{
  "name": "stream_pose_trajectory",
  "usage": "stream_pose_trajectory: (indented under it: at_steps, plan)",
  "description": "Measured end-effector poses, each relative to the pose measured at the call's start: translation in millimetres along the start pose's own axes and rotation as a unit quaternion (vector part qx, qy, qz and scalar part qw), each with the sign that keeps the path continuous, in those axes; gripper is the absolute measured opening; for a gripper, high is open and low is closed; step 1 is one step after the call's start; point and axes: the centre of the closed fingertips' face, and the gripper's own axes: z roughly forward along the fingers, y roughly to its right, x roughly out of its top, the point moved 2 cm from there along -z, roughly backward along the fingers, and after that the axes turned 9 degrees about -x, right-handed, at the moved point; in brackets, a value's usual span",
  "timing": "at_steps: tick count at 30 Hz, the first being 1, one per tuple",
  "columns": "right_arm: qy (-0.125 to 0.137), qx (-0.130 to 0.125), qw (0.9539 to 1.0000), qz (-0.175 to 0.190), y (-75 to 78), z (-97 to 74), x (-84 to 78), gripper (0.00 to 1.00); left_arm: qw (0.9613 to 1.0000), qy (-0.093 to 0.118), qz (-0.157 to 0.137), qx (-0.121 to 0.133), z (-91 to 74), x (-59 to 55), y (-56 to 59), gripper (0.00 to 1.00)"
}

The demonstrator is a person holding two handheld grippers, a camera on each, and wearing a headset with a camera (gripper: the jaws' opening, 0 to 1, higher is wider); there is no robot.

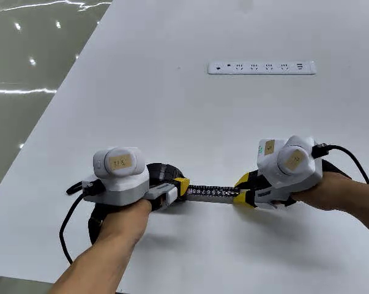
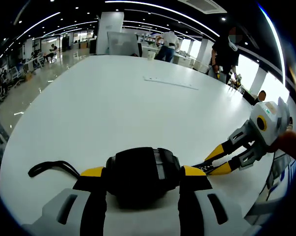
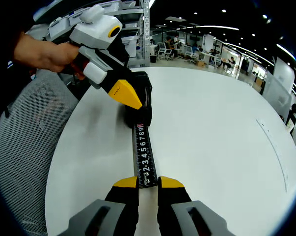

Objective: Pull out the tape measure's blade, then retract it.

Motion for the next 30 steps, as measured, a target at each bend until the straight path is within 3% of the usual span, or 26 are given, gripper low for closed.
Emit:
stream_pose_trajectory:
  at_steps: [30]
  plan:
    - [0.009,0.006,0.9999,-0.007,-5.0,17.0,17.9,0.10,1.0000,-0.001,0.000,-0.002,-0.9,0.4,0.8,0.54]
